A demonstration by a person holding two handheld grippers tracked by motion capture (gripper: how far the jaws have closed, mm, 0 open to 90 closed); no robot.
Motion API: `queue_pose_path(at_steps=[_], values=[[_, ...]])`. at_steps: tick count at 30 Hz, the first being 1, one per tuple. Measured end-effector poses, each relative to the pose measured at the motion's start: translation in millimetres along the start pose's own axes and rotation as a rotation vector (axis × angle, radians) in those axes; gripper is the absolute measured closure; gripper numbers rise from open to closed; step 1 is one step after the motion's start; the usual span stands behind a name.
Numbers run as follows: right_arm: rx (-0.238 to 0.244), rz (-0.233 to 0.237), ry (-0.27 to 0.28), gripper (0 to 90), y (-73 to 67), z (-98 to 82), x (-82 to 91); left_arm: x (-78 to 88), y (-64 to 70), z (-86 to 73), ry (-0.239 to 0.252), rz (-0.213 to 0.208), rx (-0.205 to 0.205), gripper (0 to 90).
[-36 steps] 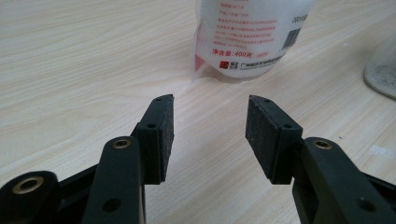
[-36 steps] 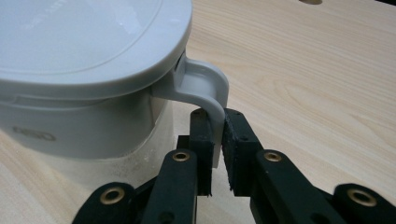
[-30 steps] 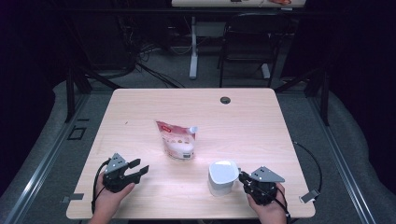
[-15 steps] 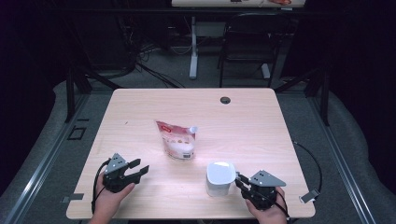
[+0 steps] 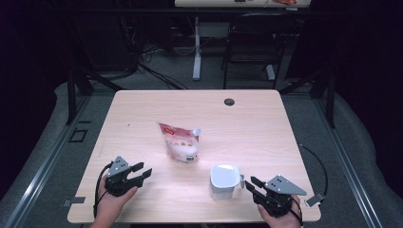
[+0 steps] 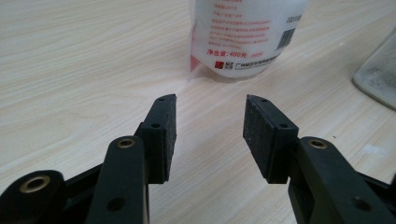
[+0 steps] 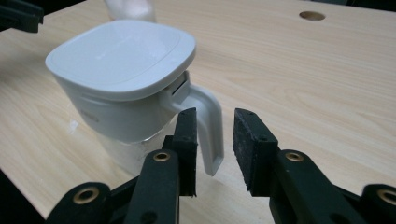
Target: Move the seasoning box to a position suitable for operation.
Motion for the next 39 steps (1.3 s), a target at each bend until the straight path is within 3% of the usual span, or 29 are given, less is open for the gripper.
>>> queue_pose_path(at_steps=[7, 11, 17, 20, 24, 27, 32, 39], values=[[-0.029, 0.011, 0.015, 74.8, 6.6, 2.6, 2.7, 1.5, 4.9, 1.6, 0.007, 0.005, 0.001, 55.1], [-0.01, 0.001, 0.01, 77.0, 9.4, 5.8, 3.5, 0.8, 10.7, 1.1, -0.001, -0.027, -0.011, 59.6], [0.012, 0.027, -0.007, 84.2, 7.8, 15.4, 1.8, -0.7, 16.3, -1.2, -0.026, -0.025, -0.045, 61.1], [0.021, 0.041, -0.008, 89.8, 6.4, 22.7, 0.8, -1.0, 17.6, -1.4, -0.027, -0.026, -0.046, 61.4], [0.032, 0.045, -0.006, 90.0, 6.5, 32.9, -0.7, -2.7, 17.9, -3.2, -0.039, -0.036, -0.039, 60.9], [0.014, 0.072, -0.02, 90.0, 2.4, 38.1, -6.0, -4.3, 17.3, -4.5, -0.049, -0.032, -0.039, 61.8], [0.047, 0.046, -0.017, 90.0, -5.6, 46.7, -15.0, -5.4, 17.2, -5.3, -0.056, -0.032, -0.04, 62.3], [0.073, 0.063, -0.014, 90.0, -13.9, 52.3, -21.8, -6.0, 19.1, -6.0, -0.06, -0.039, -0.034, 63.4]])
Point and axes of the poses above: each handheld gripper's, and its own axes: x roughly backward along the jaws, z roughly out of its top, y roughly to its right, the point moved 7 cm from there along -x, roughly forward along the jaws, and after that the axes turned 14 degrees about x, right-handed, at the moved point
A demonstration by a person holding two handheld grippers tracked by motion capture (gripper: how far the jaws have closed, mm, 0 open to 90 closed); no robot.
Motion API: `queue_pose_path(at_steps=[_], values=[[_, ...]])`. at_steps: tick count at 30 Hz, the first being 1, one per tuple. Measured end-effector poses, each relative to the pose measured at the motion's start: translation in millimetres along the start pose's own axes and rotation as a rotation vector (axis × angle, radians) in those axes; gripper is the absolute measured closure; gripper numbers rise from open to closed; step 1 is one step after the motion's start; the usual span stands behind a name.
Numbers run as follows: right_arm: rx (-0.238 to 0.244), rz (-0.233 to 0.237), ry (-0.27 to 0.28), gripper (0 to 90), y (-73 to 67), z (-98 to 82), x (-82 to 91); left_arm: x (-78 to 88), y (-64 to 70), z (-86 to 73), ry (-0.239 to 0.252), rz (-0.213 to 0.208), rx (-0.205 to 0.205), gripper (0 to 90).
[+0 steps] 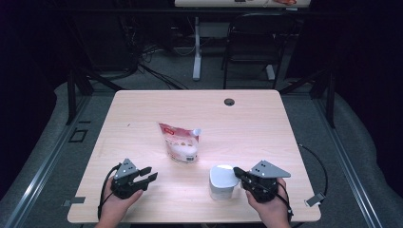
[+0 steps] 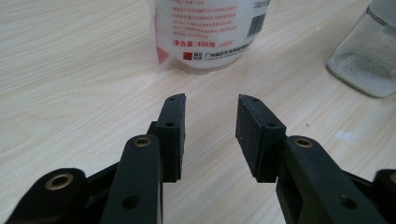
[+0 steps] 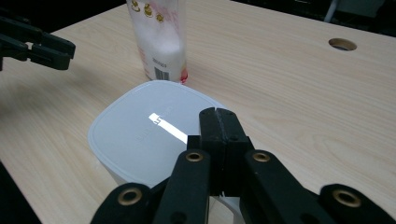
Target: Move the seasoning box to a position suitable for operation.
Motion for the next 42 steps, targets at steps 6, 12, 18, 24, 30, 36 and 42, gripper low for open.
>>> queue_pose_path(at_steps=[6, 12, 18, 24, 30, 36, 42], values=[[-0.006, 0.012, 0.002, 90.0, 0.3, -0.6, 1.2, 1.3, 2.1, 0.1, -0.004, -0.006, 0.003, 65.4], [-0.003, 0.0, -0.006, 90.0, 3.1, -1.9, 2.9, 1.9, 7.9, 1.0, -0.003, -0.017, -0.007, 65.8], [-0.012, 0.0, -0.012, 90.0, 4.7, -3.4, 4.4, 1.7, 14.7, 1.4, 0.001, -0.03, -0.014, 66.8], [-0.009, -0.004, -0.014, 90.0, 5.0, -3.5, 4.6, 0.8, 19.6, 1.5, -0.001, -0.042, -0.014, 67.3], [-0.014, -0.006, -0.007, 90.0, 6.2, -4.3, 4.8, -0.6, 27.8, 3.5, -0.003, -0.058, -0.022, 67.9], [-0.016, -0.009, -0.01, 90.0, 7.4, -5.7, 5.4, -3.1, 40.7, 7.2, -0.008, -0.081, -0.043, 70.3], [-0.022, -0.01, -0.009, 90.0, 8.2, -6.5, 5.7, -9.7, 62.3, 13.1, -0.012, -0.115, -0.069, 74.0]])
Point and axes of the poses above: each handheld gripper's, and its own axes: x roughly backward along the jaws, z roughly out of its top, y roughly to its right, the point moved 7 cm from there along -x, roughly forward along the jaws, and after that the axes turned 14 degrees about x, right-handed, at the moved point
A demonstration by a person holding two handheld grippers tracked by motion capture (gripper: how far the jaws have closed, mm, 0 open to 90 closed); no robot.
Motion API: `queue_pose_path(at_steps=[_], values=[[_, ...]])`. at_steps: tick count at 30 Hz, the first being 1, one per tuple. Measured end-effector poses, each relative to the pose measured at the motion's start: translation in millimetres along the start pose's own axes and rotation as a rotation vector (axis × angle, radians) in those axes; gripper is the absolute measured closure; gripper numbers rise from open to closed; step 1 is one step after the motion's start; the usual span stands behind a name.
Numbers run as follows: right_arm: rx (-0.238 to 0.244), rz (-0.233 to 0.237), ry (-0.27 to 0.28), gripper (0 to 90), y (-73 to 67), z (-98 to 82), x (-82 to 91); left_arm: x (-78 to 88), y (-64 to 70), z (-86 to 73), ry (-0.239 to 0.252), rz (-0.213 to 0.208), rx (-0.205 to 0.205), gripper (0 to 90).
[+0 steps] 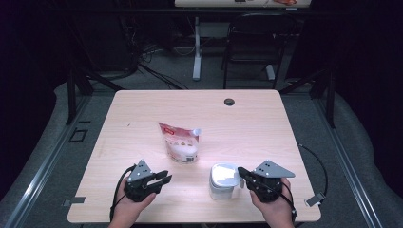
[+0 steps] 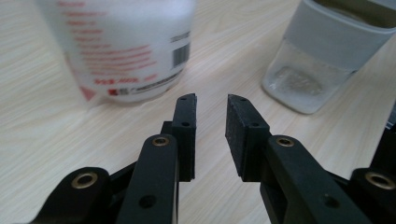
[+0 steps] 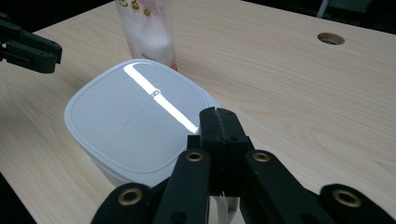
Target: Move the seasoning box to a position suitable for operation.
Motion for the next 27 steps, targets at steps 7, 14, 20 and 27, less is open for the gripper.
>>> queue_pose_path(at_steps=[7, 14, 20, 27], values=[[-0.003, 0.002, 0.0, 90.0, 0.4, -0.4, 0.2, -12.3, 26.5, 4.8, -0.03, -0.031, -0.084, 79.9], [-0.003, 0.003, 0.0, 90.0, 0.6, -0.6, 0.4, -20.8, 43.0, 10.9, -0.039, -0.076, -0.105, 85.7], [-0.007, 0.003, 0.003, 90.0, 0.4, -0.3, 0.0, -30.0, 63.0, 16.7, -0.047, -0.122, -0.135, 88.8], [-0.007, 0.004, 0.005, 90.0, 0.4, -0.5, 0.0, -39.0, 78.3, 20.9, -0.058, -0.159, -0.153, 90.0]])
Point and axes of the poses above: each handheld gripper's, and its own axes: x roughly backward along the jaws, z roughly out of its top, y roughly to its right, the point moved 7 cm from there along -x, roughly forward along the jaws, and after that the axes turned 14 degrees about x, right-handed, at the moved point
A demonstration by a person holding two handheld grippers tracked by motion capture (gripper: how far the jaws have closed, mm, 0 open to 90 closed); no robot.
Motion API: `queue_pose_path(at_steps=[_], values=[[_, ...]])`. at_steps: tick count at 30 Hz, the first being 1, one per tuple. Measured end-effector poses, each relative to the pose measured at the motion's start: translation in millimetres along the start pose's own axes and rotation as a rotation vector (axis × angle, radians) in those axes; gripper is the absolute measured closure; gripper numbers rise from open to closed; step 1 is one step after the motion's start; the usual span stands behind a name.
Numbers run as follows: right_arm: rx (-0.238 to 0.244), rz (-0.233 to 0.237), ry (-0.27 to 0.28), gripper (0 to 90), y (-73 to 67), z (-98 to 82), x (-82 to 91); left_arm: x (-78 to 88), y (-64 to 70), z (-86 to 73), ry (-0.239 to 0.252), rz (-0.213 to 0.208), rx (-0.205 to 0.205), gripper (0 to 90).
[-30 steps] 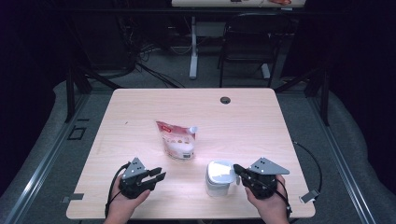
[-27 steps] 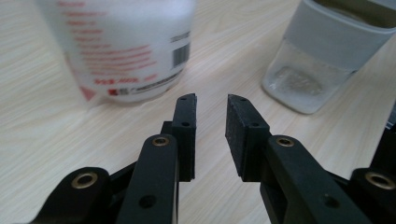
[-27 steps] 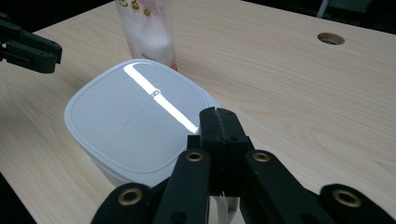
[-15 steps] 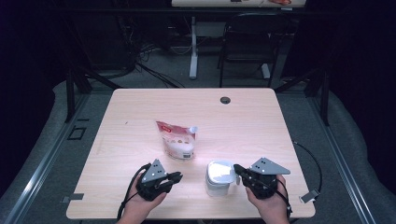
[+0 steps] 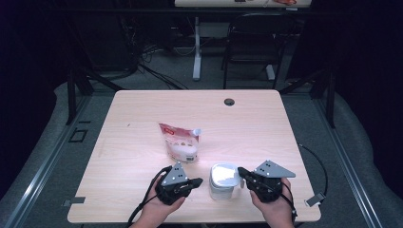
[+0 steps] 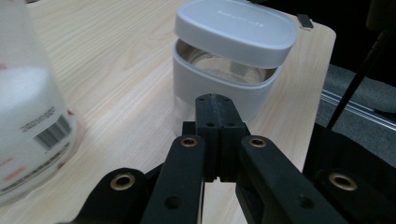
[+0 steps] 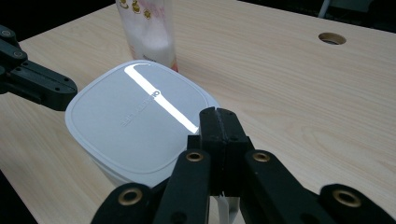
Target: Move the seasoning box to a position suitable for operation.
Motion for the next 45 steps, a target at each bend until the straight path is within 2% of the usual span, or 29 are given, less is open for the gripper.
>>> queue_pose_path(at_steps=[5, 19, 37, 45], values=[[-0.001, 0.002, 0.002, 90.0, 0.0, 0.0, -0.1, -3.9, 5.3, 2.6, 0.003, -0.02, 0.001, 90.0], [0.0, -0.001, 0.001, 90.0, -0.2, -0.2, 0.0, -14.3, 15.2, 4.8, -0.01, -0.041, -0.008, 90.0], [0.008, 0.003, 0.017, 90.0, -4.0, -0.5, 1.4, -14.1, 16.9, 7.7, -0.003, -0.05, -0.013, 90.0], [0.017, -0.001, 0.018, 86.3, -7.3, -3.0, 6.9, -15.6, 18.6, 9.5, -0.003, -0.061, -0.012, 90.0]])
Point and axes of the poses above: each handheld gripper's, and its own axes: x roughly backward along the jaws, z roughly out of its top, y roughly to its right, the point moved 7 cm from there along -x, roughly forward along the jaws, and after that the axes turned 14 degrees about x, right-handed, at the moved point
